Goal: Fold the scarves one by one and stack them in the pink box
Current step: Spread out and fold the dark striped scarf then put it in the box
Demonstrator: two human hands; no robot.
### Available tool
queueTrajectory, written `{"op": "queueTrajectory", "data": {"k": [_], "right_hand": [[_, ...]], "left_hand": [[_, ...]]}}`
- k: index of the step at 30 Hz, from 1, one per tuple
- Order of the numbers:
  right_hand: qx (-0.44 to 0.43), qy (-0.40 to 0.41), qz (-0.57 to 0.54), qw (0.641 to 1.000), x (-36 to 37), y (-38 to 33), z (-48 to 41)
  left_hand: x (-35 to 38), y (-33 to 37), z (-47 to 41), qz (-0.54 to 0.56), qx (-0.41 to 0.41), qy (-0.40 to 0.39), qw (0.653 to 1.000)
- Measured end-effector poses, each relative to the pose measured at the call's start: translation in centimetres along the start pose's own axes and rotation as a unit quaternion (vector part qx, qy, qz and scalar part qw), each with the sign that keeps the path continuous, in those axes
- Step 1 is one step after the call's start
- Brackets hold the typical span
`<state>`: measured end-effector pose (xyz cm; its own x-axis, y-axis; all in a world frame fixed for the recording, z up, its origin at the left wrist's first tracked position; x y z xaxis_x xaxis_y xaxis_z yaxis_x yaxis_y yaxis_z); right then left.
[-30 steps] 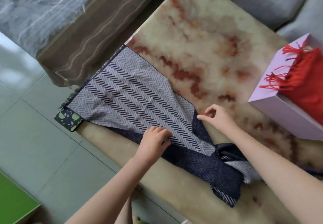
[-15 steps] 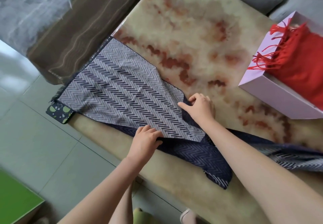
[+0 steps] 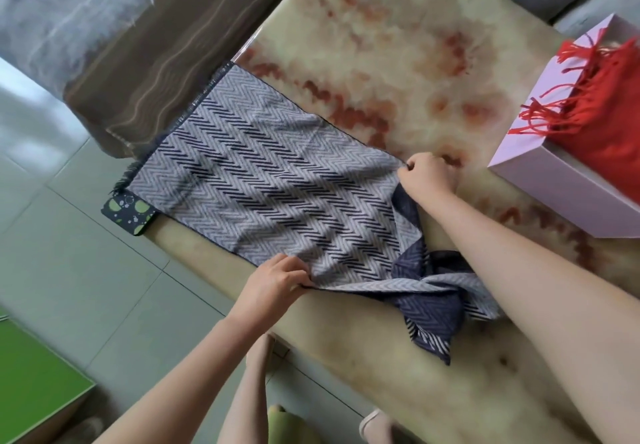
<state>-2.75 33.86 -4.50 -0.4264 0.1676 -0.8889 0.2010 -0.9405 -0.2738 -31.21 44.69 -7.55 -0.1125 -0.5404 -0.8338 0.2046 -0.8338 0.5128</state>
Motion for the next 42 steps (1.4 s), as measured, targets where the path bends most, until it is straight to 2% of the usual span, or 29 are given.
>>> {"op": "queueTrajectory", "data": {"k": [3,7,10,14,17,21,24,28,30,32,35,37,39,42], "right_hand": [[0.001,-0.018,0.011,1.0,0.8,0.2,0.4],[0.011,-0.032,0.002,0.999,1.0,0.0,0.9],[0.022,-0.065,0.032,0.997,1.0,0.4,1.0],[0.029,-0.066,0.042,0.997,0.3,1.5,1.2],[0.027,-0.101,0.079,0.991,0.0,2.1,1.5],[0.03,-0.108,0.084,0.99,-0.1,2.5,1.4],[0.023,-0.11,0.084,0.99,-0.1,2.5,1.2],[-0.029,-0.039,0.02,0.999,-0.1,1.5,0.9],[-0.053,-0.036,0.013,0.998,0.4,0.4,0.6],[-0.061,-0.044,0.019,0.997,1.1,-0.8,0.2],[-0.05,-0.03,0.012,0.998,1.8,-2.1,-0.1],[-0.072,-0.004,0.024,0.997,2.0,-2.7,0.1],[-0.167,-0.004,0.012,0.986,2.5,-3.6,0.6],[-0.335,-0.152,0.027,0.93,4.8,-5.3,2.6]], "left_hand": [[0.4,0.5,0.2,-0.008,0.001,-0.044,0.999],[0.7,1.1,-0.1,-0.042,0.059,-0.005,0.997],[1.0,2.2,0.1,-0.017,0.097,-0.011,0.995],[1.7,2.7,1.1,-0.018,0.106,-0.038,0.993],[1.7,2.3,1.3,-0.029,0.109,-0.068,0.991],[0.3,1.4,1.3,-0.055,0.114,-0.076,0.989],[-0.6,0.3,1.4,-0.053,0.074,-0.07,0.993],[-2.4,-2.8,1.2,-0.091,-0.038,0.062,0.993],[-3.5,-4.7,1.0,-0.105,-0.115,0.123,0.98],[-4.0,-6.1,0.8,-0.124,-0.181,0.143,0.965],[-3.5,-6.9,0.7,-0.105,-0.226,0.073,0.966],[-2.5,-7.2,1.3,-0.12,-0.231,0.008,0.965],[-1.7,-7.5,2.0,-0.158,-0.224,-0.014,0.962],[-1.5,-8.3,2.5,-0.183,-0.222,-0.023,0.957]]}}
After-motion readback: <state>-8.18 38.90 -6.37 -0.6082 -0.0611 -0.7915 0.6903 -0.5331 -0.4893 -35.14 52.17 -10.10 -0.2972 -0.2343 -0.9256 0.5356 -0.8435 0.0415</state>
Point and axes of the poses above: each hand's wrist, its own z-axis away from the middle knuckle, its own x-axis out of the palm, y = z × x, the point moved 2 cm from there along -z, towards the middle knuckle, and after that the axes turned 7 degrees about -z, right-handed, at the moved point
